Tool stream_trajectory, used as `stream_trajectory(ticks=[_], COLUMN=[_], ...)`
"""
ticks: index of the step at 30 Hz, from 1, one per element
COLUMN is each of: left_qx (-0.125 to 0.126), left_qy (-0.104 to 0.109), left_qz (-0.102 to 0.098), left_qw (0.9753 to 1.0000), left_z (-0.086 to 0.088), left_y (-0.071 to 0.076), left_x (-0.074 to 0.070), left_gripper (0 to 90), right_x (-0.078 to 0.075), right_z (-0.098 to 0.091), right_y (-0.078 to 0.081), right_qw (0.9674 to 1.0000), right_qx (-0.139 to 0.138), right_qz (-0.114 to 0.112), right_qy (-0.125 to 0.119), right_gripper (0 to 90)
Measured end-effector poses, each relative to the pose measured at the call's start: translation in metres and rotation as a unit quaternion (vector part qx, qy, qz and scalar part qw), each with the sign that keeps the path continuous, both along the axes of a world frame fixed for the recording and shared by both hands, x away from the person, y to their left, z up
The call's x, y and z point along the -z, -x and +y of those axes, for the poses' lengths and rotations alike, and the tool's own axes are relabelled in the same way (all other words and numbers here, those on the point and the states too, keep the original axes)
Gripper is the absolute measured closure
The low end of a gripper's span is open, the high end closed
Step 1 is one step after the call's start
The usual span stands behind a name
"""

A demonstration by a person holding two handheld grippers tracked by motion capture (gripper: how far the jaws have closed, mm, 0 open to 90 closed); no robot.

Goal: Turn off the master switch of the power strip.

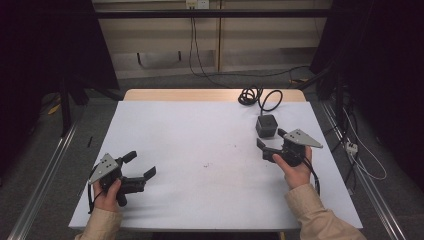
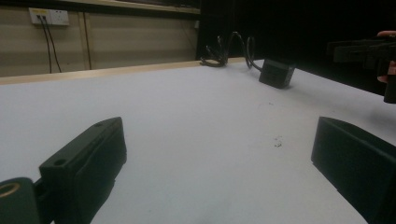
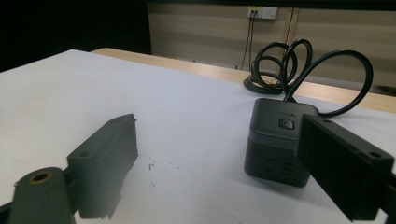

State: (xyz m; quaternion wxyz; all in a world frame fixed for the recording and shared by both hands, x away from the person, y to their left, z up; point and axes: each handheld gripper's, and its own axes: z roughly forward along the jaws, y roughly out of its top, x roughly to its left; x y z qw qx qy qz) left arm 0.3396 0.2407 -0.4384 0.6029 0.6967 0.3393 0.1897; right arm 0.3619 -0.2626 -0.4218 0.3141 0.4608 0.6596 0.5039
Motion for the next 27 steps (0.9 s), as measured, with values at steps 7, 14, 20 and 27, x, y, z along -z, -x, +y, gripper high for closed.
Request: stream_trajectory(ticks=[7, 14, 20, 27], left_qx=[-0.004, -0.001, -0.006, -0.006], left_qy=[0.002, -0.001, 0.002, 0.001], left_qz=[-0.001, -0.001, 0.0, -0.003], left_qw=[1.0, 1.0, 1.0, 1.0], left_z=[0.0, -0.002, -0.001, -0.001], left_y=[-0.003, -0.004, -0.004, -0.004], left_x=[0.0, 0.0, 0.0, -0.001], left_gripper=[2.9, 2.9, 2.9, 2.9], right_x=[-0.004, -0.005, -0.008, -0.018], right_z=[-0.002, -0.003, -0.003, -0.007], right_y=[-0.006, -0.012, -0.018, -0.028], right_qw=[1.0, 1.0, 1.0, 0.9998], right_qx=[0.003, 0.006, 0.004, 0.007], right_qz=[-0.003, -0.003, -0.005, -0.011], right_qy=[-0.004, -0.001, -0.001, -0.014], right_gripper=[15.0, 16.5, 19.4, 23.7])
